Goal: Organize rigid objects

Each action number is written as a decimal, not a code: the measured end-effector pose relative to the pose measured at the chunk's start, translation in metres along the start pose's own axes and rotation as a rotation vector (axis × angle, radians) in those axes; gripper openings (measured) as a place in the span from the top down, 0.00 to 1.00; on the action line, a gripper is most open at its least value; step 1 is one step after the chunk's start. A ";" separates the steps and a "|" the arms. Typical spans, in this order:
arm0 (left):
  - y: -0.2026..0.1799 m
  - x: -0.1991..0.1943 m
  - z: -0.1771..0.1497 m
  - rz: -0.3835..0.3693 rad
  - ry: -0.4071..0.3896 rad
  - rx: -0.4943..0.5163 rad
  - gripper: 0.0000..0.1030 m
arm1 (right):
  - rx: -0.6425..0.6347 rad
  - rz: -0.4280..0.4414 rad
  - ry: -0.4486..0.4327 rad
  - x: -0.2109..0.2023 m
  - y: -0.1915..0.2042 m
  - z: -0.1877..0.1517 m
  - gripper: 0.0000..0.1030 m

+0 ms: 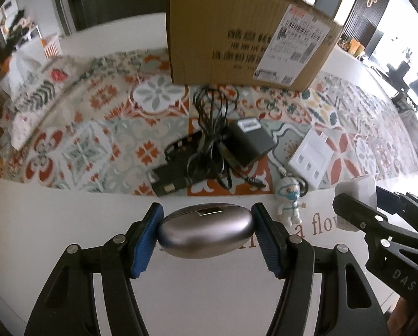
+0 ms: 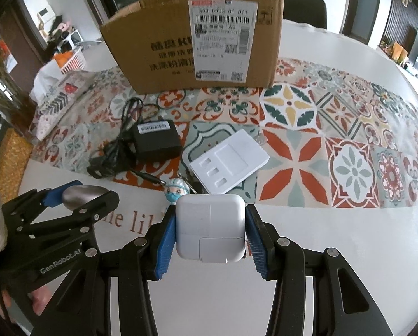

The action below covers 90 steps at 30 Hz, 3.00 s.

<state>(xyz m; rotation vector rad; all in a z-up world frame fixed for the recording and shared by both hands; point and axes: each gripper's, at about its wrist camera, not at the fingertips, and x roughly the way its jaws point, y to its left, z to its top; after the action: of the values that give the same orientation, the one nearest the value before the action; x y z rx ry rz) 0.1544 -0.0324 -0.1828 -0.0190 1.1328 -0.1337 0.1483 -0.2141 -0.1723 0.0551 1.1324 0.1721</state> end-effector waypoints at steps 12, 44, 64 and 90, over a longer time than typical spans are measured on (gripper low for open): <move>-0.001 -0.062 0.028 -0.011 -0.167 0.034 0.38 | -0.009 0.014 -0.141 -0.052 0.011 0.021 0.54; -0.013 -0.137 0.114 -0.038 -0.429 0.134 0.38 | -0.028 0.014 -0.408 -0.125 0.015 0.093 0.54; -0.010 -0.128 0.173 -0.027 -0.445 0.155 0.38 | -0.047 0.034 -0.439 -0.112 0.010 0.153 0.54; -0.010 -0.049 0.254 -0.020 -0.244 0.151 0.38 | -0.015 0.037 -0.241 -0.031 -0.020 0.240 0.54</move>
<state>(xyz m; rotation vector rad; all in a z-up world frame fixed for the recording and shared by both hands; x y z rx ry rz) 0.3624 -0.0497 -0.0302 0.0863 0.8769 -0.2283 0.3547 -0.2284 -0.0457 0.0812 0.8898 0.2015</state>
